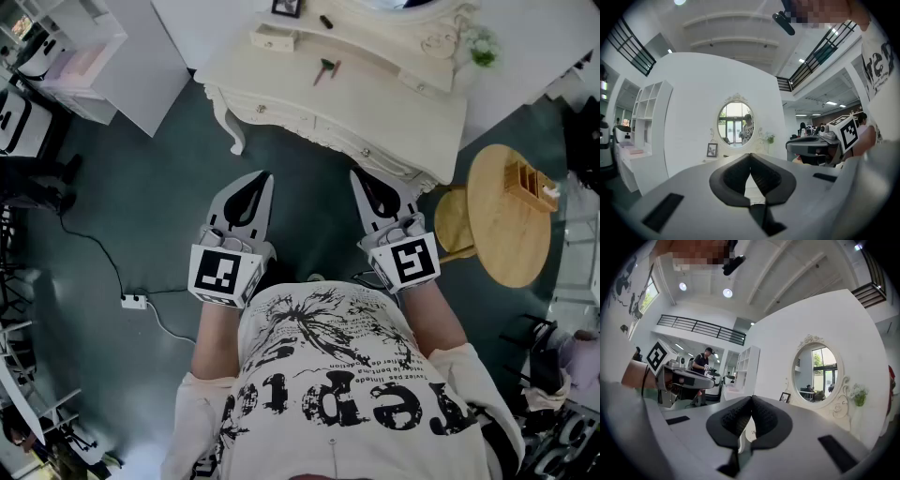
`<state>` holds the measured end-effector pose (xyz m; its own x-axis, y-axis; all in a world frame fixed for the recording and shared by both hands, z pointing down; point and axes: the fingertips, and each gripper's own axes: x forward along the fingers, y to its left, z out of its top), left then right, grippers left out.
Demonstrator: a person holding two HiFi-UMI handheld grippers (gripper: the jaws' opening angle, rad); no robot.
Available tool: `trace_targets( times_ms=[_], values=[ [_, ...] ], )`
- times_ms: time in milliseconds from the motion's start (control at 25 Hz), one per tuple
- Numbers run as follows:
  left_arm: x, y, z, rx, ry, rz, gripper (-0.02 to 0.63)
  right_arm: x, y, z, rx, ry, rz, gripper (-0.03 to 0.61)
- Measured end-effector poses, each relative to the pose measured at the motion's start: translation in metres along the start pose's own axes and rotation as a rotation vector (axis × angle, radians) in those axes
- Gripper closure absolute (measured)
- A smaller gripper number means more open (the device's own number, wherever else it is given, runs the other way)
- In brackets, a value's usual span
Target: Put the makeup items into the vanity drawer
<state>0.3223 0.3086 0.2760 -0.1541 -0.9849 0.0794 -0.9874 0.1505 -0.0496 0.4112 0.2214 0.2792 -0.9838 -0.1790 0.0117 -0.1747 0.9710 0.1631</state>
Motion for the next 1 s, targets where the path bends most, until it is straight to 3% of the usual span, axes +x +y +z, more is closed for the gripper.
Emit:
trace_targets(
  times_ms=[640, 680, 720, 760, 1000],
  values=[
    [0.017, -0.003, -0.002, -0.012, 0.009, 0.0, 0.601, 0.007, -0.014, -0.009, 0.047, 0.007, -0.004, 0.563],
    [0.019, -0.003, -0.004, -0.013, 0.011, 0.0, 0.601, 0.01, -0.017, -0.011, 0.055, 0.006, -0.006, 0.439],
    [0.022, -0.001, -0.005, -0.014, 0.014, 0.001, 0.601, 0.014, -0.021, -0.011, 0.062, -0.001, -0.003, 0.258],
    [0.025, 0.001, -0.006, -0.013, 0.016, 0.003, 0.601, 0.018, -0.025, -0.011, 0.068, -0.012, -0.003, 0.148],
    [0.051, 0.034, -0.013, -0.02, 0.031, 0.016, 0.601, 0.056, -0.051, -0.019, 0.078, -0.012, -0.024, 0.117]
  ],
)
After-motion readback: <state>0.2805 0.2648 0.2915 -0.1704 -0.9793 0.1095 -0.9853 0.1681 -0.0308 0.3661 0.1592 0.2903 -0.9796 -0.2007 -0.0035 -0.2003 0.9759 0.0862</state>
